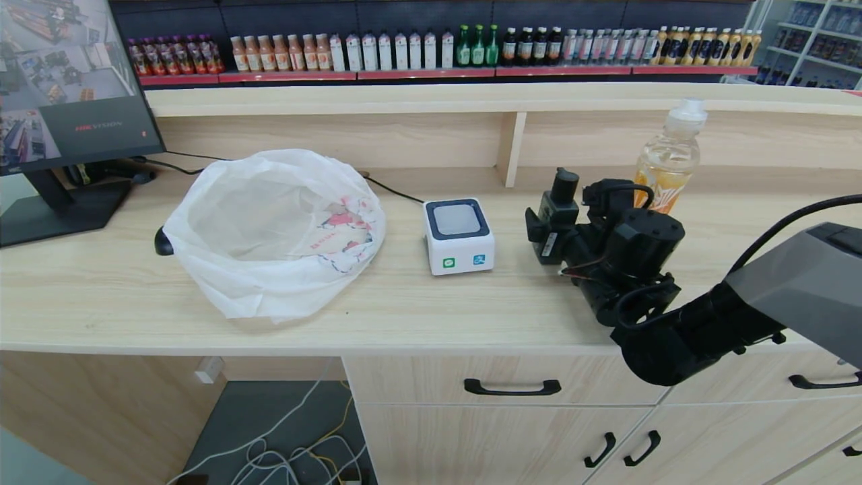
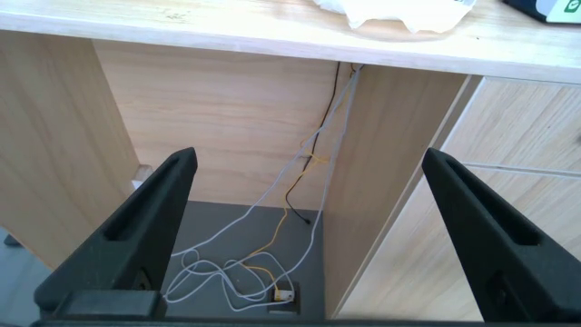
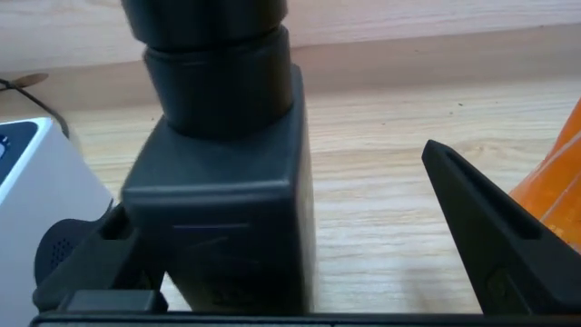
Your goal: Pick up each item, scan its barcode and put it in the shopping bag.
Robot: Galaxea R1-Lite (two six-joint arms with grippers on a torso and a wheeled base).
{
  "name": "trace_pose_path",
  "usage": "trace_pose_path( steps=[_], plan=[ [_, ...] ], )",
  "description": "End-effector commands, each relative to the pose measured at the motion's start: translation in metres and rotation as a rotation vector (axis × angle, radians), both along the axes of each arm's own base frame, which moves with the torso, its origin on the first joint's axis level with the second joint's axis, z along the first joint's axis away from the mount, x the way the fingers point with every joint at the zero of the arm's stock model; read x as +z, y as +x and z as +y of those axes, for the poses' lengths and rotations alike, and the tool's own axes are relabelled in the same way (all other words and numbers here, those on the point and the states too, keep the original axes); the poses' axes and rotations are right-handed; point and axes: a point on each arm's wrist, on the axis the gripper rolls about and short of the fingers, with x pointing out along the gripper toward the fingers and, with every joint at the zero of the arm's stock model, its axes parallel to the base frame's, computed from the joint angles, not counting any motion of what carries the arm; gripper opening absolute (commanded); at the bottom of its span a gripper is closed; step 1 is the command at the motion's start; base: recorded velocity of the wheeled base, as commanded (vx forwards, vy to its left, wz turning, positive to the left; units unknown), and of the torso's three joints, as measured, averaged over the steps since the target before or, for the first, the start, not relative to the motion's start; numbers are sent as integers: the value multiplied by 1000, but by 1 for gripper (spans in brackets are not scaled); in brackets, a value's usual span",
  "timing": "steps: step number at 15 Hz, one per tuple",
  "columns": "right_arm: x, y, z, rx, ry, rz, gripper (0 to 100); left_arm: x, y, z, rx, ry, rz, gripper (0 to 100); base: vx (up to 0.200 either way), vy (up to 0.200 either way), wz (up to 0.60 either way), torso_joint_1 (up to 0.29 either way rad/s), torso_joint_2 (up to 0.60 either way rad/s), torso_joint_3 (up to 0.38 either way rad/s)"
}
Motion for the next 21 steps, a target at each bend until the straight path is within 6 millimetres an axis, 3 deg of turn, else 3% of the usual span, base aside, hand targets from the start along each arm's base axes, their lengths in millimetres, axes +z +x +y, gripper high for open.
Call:
trace_pose_path(
  steps=[1, 4, 5, 16, 21],
  plan=[
    [-1, 2, -3, -8, 4, 1, 100, 0, 0, 0, 1, -1, 0, 100, 0, 0, 0, 0, 0, 0],
    [-4, 1, -5, -9, -1, 13, 100, 0, 0, 0, 1, -1, 0, 100, 0, 0, 0, 0, 0, 0],
    [-4, 1, -5, -9, 0, 10, 0, 0, 0, 0, 1, -1, 0, 100, 0, 0, 0, 0, 0, 0],
    [-1, -7, 2, 49, 8, -1, 0, 0, 0, 0, 1, -1, 0, 100, 0, 0, 0, 0, 0, 0],
    [20, -21, -2, 79, 18, -73, 0, 0, 0, 0, 1, -1, 0, 100, 0, 0, 0, 0, 0, 0]
  ],
)
